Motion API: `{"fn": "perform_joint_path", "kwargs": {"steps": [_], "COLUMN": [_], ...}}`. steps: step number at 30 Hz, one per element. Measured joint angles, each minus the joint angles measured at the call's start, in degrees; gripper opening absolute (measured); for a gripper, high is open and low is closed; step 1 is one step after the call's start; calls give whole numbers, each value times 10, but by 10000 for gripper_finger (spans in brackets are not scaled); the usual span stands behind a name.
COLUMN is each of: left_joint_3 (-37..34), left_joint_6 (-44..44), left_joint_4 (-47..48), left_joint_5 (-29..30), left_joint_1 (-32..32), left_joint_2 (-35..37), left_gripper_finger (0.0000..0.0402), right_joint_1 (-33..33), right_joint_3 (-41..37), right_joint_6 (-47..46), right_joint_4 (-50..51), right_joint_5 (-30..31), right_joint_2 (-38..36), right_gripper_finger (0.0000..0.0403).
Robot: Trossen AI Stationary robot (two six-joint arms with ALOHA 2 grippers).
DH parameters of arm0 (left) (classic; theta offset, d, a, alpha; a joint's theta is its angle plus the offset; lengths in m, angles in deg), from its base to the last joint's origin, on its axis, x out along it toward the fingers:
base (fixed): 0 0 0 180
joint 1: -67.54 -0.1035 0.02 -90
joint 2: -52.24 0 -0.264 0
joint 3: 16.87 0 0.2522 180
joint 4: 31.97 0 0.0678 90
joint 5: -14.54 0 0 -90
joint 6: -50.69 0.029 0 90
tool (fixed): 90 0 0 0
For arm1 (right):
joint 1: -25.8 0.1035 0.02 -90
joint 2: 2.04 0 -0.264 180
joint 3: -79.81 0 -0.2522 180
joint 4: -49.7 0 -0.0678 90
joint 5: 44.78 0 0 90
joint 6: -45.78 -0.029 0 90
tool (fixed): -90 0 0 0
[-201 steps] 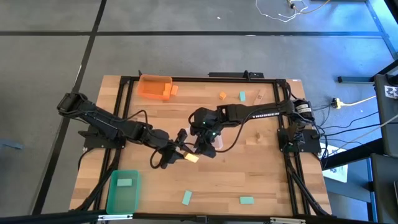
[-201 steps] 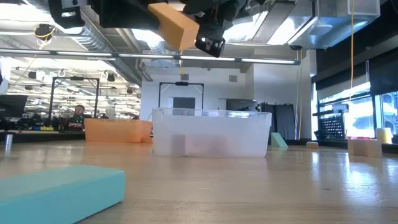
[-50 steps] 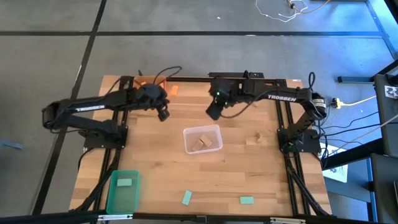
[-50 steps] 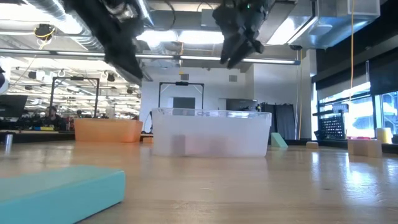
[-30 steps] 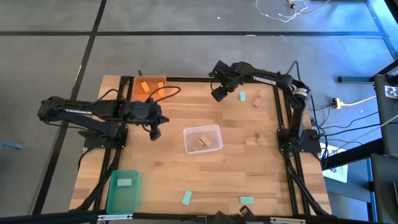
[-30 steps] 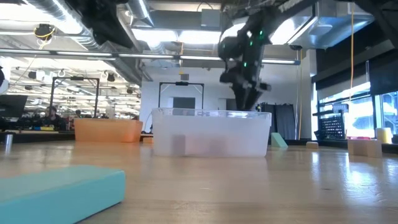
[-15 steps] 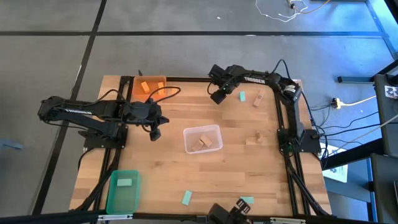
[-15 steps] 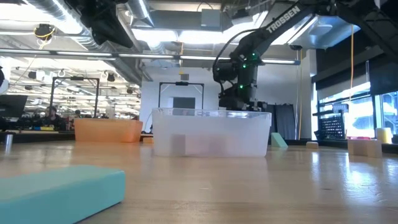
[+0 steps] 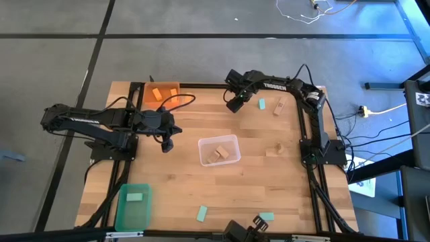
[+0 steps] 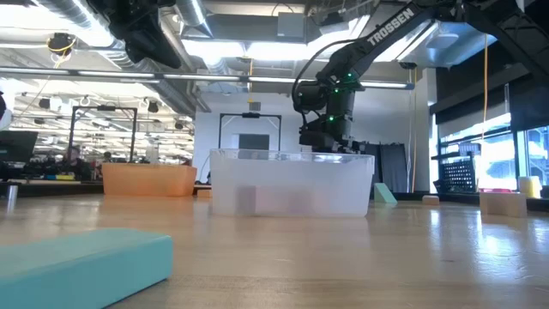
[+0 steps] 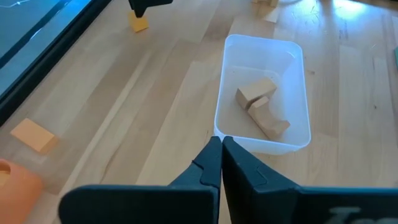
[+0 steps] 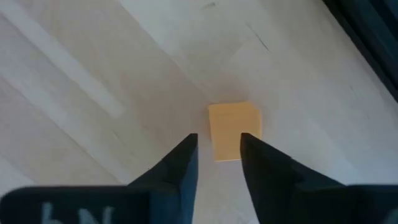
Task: Sort & place blocks by color
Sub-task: Put the yellow block into the orange bin
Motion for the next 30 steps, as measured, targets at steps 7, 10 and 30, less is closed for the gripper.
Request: {"fn": "perform_joint_path", "kwargs": {"steps": [7, 10, 30], "left_joint_3": [0, 0, 0], "left_joint_6": [0, 0, -2], "left_joint_4": [0, 0, 12], "left_joint_5": [-6, -7, -7], "left_joint_1": [0, 0, 0], "left_joint_2": [0, 0, 0], "left_gripper_finger": [2, 2, 4], "right_joint_1": [0, 0, -2], "right_joint_3": [0, 0, 0], "right_joint_6": [-13, -11, 18], "right_joint_4": [0, 0, 1], "right_joint_5": [0, 0, 35], "right_joint_2": [0, 0, 21], "right_gripper_finger": [111, 129, 239]}}
